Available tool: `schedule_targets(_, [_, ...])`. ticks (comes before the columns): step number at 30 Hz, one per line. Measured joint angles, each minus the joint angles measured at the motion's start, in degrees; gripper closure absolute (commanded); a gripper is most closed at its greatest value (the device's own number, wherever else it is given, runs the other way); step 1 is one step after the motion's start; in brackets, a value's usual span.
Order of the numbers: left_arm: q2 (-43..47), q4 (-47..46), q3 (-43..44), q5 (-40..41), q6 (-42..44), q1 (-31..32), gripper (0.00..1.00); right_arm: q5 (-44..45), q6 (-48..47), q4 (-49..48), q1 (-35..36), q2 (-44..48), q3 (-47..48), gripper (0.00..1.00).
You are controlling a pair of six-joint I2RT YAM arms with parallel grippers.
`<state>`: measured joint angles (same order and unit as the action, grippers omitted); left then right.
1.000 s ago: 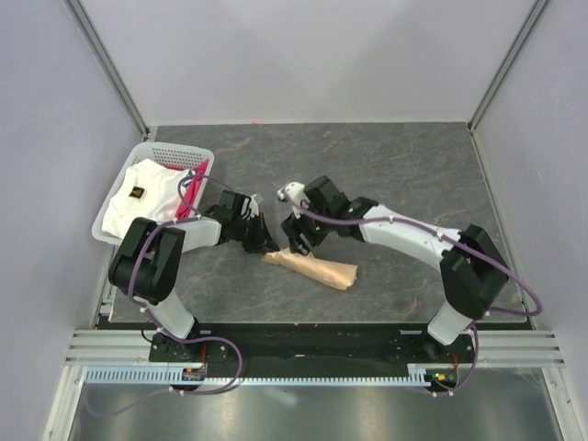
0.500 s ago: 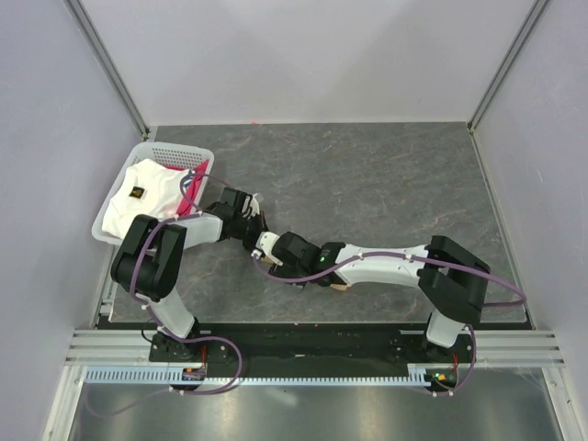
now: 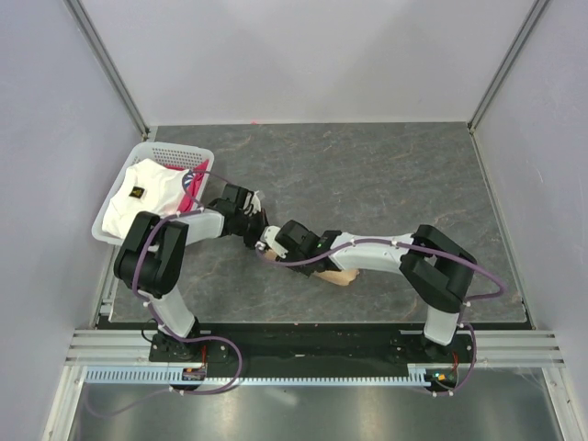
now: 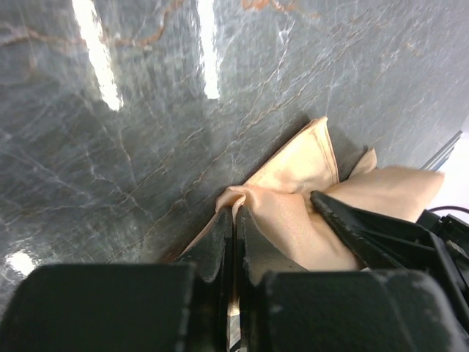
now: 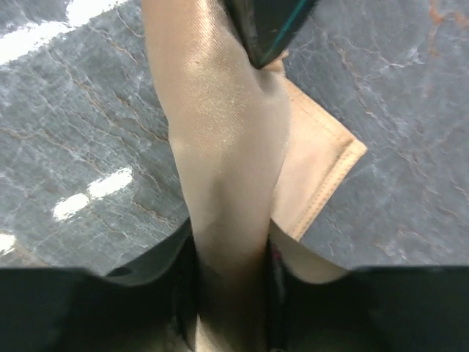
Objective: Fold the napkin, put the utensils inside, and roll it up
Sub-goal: Roll the napkin with the utensil
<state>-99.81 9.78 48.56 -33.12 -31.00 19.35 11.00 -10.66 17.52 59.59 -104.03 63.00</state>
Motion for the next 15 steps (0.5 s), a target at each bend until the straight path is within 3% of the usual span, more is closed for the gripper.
schedule_targets(1, [-0.1,0.4,0.5,0.2,0.0,0.0,0.73,-2.0,0.1,0.7,-0.9,-0.2,0.5,0.65])
schedule_targets(4, [-0.1,1.9,2.7,1.6,0.6,0.0,0.52,-8.6,0.7,2.6,-3.8,-1.1,2.2,0.67])
schedule_targets(7, [-0.1,3.5,5.4,3.3,1.1,0.0,0.40,-13.8,1.4,3.6,-5.9,-1.6,3.0,0.68])
schedule_targets(15, [2.4,6.5,7.8,9.0,1.5,-2.2,0.32,-28.4,4.7,4.5,-13.3,-3.1,4.2,0.69])
